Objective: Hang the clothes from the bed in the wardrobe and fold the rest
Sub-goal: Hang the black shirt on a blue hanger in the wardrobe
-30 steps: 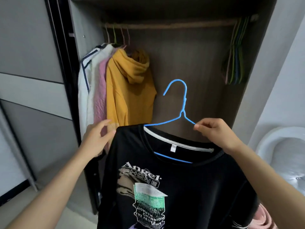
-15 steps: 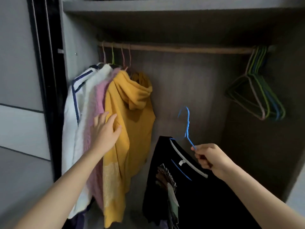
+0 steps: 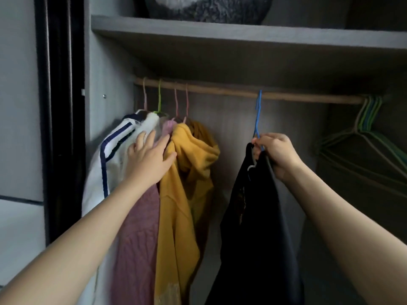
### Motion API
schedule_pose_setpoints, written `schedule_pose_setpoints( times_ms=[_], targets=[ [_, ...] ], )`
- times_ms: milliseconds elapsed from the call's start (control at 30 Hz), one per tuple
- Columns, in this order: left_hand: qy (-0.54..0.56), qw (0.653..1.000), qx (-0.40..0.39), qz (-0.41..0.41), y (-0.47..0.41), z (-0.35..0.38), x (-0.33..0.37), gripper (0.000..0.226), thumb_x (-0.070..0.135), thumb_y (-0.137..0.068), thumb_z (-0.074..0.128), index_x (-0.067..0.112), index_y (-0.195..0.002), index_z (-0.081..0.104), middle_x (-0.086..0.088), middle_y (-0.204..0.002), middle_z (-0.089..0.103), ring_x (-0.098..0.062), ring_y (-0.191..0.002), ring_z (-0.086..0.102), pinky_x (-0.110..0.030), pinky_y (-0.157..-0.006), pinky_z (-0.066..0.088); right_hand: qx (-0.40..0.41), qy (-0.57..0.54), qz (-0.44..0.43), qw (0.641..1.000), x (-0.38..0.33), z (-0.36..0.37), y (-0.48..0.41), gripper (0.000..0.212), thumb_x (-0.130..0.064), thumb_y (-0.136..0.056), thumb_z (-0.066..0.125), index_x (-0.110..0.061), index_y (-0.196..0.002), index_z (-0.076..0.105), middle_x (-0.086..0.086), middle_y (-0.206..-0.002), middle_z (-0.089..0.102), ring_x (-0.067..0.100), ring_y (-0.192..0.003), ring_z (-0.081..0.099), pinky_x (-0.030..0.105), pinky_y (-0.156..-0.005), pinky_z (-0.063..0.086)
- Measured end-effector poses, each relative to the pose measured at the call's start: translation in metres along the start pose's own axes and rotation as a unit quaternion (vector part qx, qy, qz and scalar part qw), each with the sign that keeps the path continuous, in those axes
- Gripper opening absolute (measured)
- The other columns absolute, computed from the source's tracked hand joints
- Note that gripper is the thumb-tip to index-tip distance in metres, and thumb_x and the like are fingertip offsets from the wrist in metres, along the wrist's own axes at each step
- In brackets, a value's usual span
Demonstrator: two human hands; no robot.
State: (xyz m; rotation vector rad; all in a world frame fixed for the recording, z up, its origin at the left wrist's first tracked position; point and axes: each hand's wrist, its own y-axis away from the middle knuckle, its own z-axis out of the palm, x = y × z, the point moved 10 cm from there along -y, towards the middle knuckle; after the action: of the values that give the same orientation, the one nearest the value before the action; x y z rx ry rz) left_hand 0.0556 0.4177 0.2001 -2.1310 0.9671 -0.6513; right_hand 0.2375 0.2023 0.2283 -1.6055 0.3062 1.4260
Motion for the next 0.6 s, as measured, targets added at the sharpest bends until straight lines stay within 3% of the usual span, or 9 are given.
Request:
schedule_pose_setpoints(
  times_ms=[100,233,367,600],
  targets=[
    [0.025,0.999,-0.039,0.002,0.000,0.017,-0.005,0.053,0.052,-0.094,0.032,0.033,-0.143,0.031,-0.007,-0.153,0.025,-0.029,-0.140,0.013,-0.046,-0.109,0.019,0.018,0.045,-0.022,0.999,-0.008,0.016,-0.029,0.027,0.007,-0.088,0.042,-0.002,-0.062,0.045,-0.004,-0.033,0.040,0.007,-0.029,0.036,0.016,-0.036,0.029],
    [0.071,0.997,-0.037,0.018,-0.002,0.018,-0.008,0.049,0.045,-0.095,0.038,0.030,-0.142,0.037,-0.008,-0.149,0.032,-0.031,-0.135,0.024,-0.042,-0.106,0.025,0.021,0.069,-0.048,0.996,-0.014,0.045,-0.062,0.030,0.005,-0.088,0.042,-0.003,-0.060,0.046,-0.005,-0.033,0.040,0.010,-0.034,0.037,0.019,-0.039,0.031],
    [0.120,0.991,-0.045,0.033,-0.003,0.015,-0.005,0.046,0.036,-0.097,0.039,0.026,-0.142,0.038,-0.008,-0.149,0.031,-0.028,-0.134,0.032,-0.039,-0.105,0.031,0.000,0.122,-0.063,0.991,-0.012,0.080,-0.082,0.031,0.002,-0.089,0.044,-0.007,-0.059,0.046,0.007,-0.050,0.040,0.018,-0.044,0.035,0.030,-0.048,0.028],
    [0.159,0.985,-0.034,0.066,-0.001,0.006,0.000,0.036,0.026,-0.097,0.042,0.015,-0.131,0.049,-0.003,-0.135,0.044,-0.022,-0.118,0.046,-0.029,-0.093,0.038,-0.028,0.158,-0.065,0.985,-0.005,0.138,-0.106,0.029,-0.001,-0.090,0.045,-0.007,-0.062,0.047,0.008,-0.056,0.041,0.018,-0.050,0.040,0.031,-0.051,0.033]
  ],
)
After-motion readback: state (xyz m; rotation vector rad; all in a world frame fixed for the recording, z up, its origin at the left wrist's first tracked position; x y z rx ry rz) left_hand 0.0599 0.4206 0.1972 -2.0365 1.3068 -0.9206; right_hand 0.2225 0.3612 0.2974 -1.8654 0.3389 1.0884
